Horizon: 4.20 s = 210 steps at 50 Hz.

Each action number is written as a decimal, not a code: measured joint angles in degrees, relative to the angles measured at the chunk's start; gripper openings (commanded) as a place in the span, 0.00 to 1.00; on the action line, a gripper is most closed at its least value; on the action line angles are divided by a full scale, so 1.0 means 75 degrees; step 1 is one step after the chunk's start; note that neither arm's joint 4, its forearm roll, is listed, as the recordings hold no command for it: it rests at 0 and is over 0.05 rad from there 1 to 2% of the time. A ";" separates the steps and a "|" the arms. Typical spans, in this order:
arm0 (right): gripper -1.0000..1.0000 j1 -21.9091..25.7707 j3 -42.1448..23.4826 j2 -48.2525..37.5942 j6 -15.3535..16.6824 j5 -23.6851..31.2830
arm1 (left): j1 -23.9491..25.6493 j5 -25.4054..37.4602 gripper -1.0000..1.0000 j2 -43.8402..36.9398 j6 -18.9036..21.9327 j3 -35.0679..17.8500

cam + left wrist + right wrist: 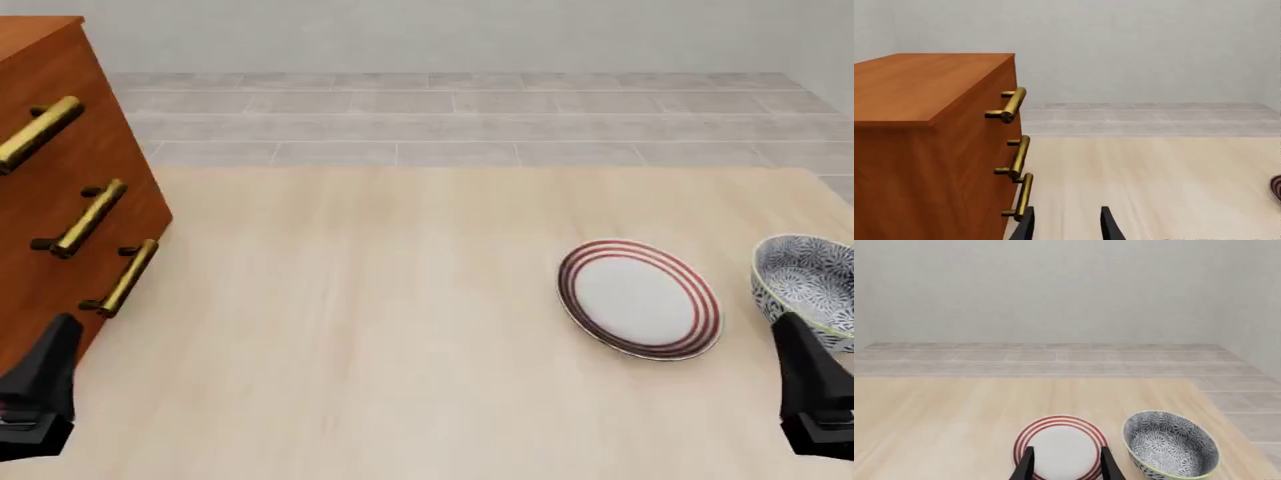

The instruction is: Put the bowl on top of the cabinet.

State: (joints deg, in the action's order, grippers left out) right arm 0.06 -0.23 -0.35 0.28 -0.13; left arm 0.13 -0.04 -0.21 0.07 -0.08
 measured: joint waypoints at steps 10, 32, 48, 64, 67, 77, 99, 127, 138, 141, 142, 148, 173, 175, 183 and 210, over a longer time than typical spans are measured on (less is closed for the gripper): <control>1.00 0.0006 0.0004 -0.0005 -0.0040 0.0006 | 0.0019 -0.0016 1.00 -0.0035 0.0015 -0.0009; 1.00 0.0101 -0.0432 -0.0847 0.0039 -0.0285 | 0.0069 -0.0017 1.00 -0.0045 0.0053 -0.0007; 1.00 -0.0256 -0.1819 -0.0995 0.0243 0.1277 | 0.0193 0.0027 1.00 -0.0027 0.0094 -0.0004; 1.00 -0.0896 -0.3347 -0.1471 0.0561 0.2672 | 0.0240 0.0055 1.00 -0.0025 0.0130 -0.0003; 1.00 -0.1049 -0.3588 -0.1567 0.0582 0.2914 | 0.0252 0.0054 1.00 -0.0035 0.0136 -0.0002; 1.00 -0.1519 -0.4343 -0.1866 0.0654 0.3692 | 0.0297 0.0030 1.00 -0.0101 0.0164 0.0002; 1.00 -0.2176 -0.5110 -0.3042 0.0557 0.4269 | 0.0305 -0.0198 1.00 -0.0440 0.0152 0.0007; 1.00 -0.3527 -0.5437 -0.4751 0.0457 0.4016 | 0.0391 -0.0353 1.00 -0.0717 0.0199 0.0004; 1.00 -0.3915 -0.5521 -0.5385 0.0475 0.3897 | 0.0418 -0.0323 1.00 -0.0700 0.0204 0.0005; 1.00 -0.3999 -0.5564 -0.5500 0.0483 0.3891 | 0.0427 -0.0297 1.00 -0.0673 0.0204 0.0006; 1.00 -0.4031 -0.5576 -0.5534 0.0490 0.3886 | 0.0429 -0.0286 1.00 -0.0661 0.0204 0.0006; 1.00 -0.4203 -0.5618 -0.5739 0.0518 0.3846 | 0.0441 -0.0232 1.00 -0.0599 0.0200 0.0008; 1.00 -0.4454 -0.5583 -0.6898 0.0089 0.3343 | 0.0531 -0.0307 1.00 -0.0689 0.0176 0.0009; 1.00 -0.4470 -0.5585 -0.6985 0.0049 0.3293 | 0.0538 -0.0310 1.00 -0.0695 0.0177 0.0009; 1.00 -0.4532 -0.5637 -0.7312 -0.0064 0.3118 | 0.0558 -0.0349 1.00 -0.0761 0.0184 0.0006; 1.00 -0.4788 -0.6153 -0.8706 0.0115 0.2696 | 0.0577 -0.0468 1.00 -0.0965 0.0226 0.0005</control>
State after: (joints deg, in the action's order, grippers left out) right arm -35.85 -46.38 -65.64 1.14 20.09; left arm 4.46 -3.55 -7.45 1.76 -0.04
